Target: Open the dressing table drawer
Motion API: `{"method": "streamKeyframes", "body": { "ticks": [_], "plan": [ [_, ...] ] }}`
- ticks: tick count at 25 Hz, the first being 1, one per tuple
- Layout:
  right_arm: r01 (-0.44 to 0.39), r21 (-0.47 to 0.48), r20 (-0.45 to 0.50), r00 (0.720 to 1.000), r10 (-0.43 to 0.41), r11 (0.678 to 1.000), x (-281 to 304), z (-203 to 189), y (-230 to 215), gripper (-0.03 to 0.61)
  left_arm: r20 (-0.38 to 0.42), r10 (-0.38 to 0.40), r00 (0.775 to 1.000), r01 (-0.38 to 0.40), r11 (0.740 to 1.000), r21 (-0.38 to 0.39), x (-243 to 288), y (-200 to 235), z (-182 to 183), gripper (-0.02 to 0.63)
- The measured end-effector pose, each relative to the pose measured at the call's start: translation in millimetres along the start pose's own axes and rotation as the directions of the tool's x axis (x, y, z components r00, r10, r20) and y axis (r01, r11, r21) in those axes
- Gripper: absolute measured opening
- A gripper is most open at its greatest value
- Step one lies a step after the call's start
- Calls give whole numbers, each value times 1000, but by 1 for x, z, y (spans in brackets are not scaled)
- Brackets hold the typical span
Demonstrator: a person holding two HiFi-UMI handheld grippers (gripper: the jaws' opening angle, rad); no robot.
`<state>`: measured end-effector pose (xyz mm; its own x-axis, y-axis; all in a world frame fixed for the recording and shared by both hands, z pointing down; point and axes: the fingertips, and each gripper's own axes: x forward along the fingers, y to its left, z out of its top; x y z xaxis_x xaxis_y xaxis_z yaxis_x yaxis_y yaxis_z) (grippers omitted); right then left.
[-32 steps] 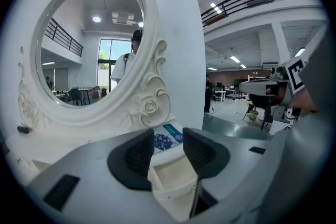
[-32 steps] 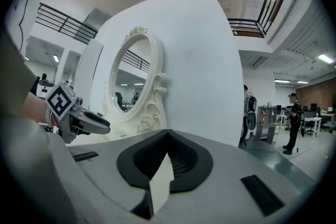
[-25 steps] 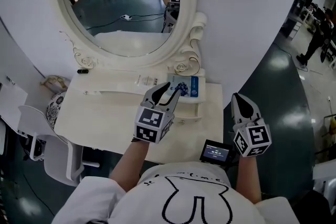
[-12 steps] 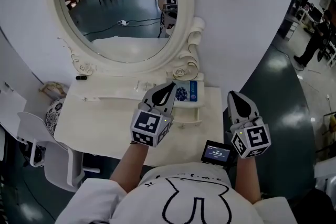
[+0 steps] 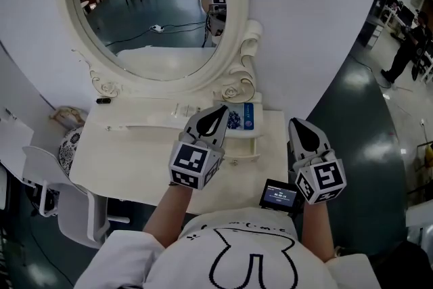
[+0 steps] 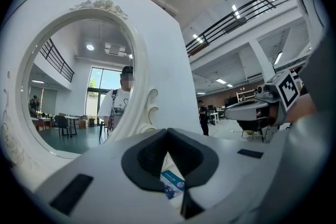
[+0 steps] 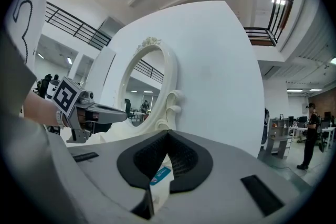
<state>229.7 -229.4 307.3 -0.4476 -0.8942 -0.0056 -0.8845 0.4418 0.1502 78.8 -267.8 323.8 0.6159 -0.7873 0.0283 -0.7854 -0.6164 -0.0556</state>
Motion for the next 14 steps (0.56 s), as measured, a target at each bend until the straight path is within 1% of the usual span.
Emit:
{"method": "streamKeyframes", "body": {
  "ticks": [3,8,14],
  "plan": [
    [1,-1,1,1000,-1,1000,0,1,1,26,3,5,1000,-5,1000,6,-1,1,2,6],
    [7,-12,6,1000,-7,1000,1,1,1,26,12,40,999,-40,999,26,-3,6,2,6],
    [3,-3,10,1000,-3,1000,2,-1,6,26,16,55,998,-55,998,32,-9,11,3,7]
  ]
}}
